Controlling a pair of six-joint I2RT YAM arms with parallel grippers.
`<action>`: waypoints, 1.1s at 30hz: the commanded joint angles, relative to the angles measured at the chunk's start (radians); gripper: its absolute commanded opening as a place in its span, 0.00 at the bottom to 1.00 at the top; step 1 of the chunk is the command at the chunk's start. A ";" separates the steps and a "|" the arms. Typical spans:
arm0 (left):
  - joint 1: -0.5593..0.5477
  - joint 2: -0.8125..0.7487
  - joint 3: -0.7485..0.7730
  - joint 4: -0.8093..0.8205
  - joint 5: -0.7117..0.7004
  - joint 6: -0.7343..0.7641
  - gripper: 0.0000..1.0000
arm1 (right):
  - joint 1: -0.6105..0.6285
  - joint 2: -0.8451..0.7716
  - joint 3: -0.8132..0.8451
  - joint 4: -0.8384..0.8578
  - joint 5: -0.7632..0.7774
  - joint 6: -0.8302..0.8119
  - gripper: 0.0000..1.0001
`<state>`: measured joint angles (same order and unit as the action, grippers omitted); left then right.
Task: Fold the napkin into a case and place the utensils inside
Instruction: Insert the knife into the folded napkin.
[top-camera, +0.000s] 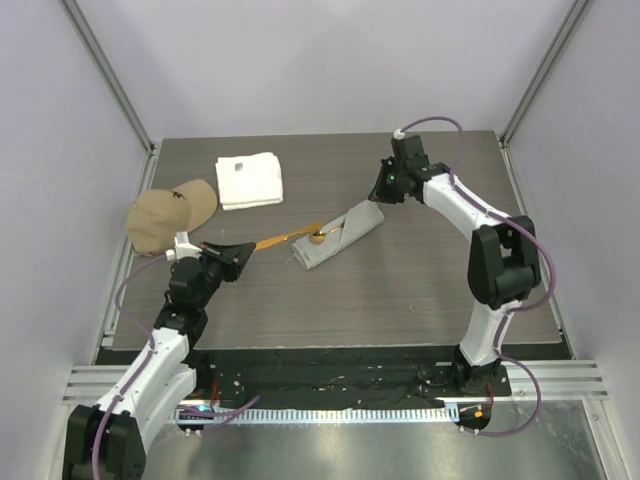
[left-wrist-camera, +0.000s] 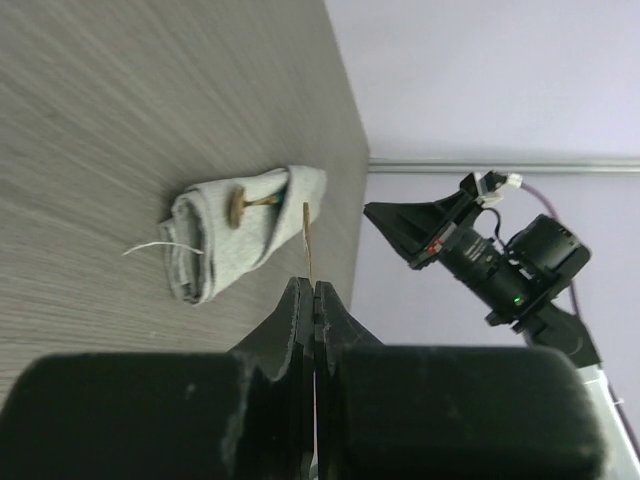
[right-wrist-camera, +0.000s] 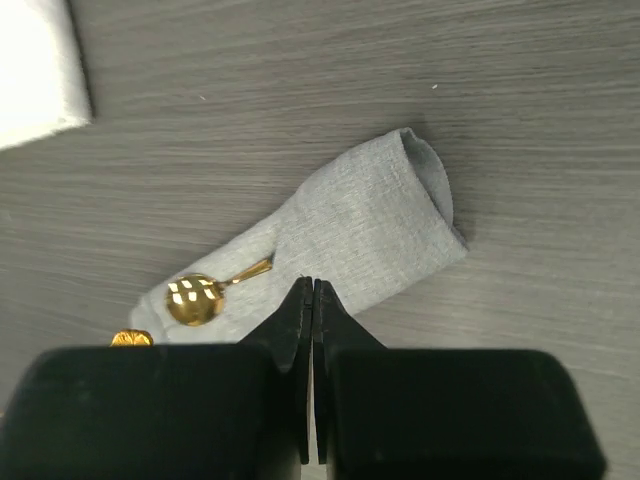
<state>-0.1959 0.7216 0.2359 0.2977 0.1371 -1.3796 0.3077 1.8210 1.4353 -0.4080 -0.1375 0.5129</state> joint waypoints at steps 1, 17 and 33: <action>-0.025 0.074 0.003 0.161 -0.056 0.020 0.00 | 0.010 0.086 0.151 -0.218 0.018 -0.180 0.01; -0.146 0.263 -0.026 0.342 -0.159 0.036 0.00 | 0.018 0.244 0.246 -0.233 0.015 -0.235 0.01; -0.220 0.559 -0.066 0.697 -0.198 -0.044 0.00 | 0.024 0.276 0.269 -0.224 0.006 -0.234 0.01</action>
<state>-0.3977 1.2385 0.1787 0.7834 -0.0265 -1.3880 0.3256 2.0998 1.6669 -0.6445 -0.1261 0.2897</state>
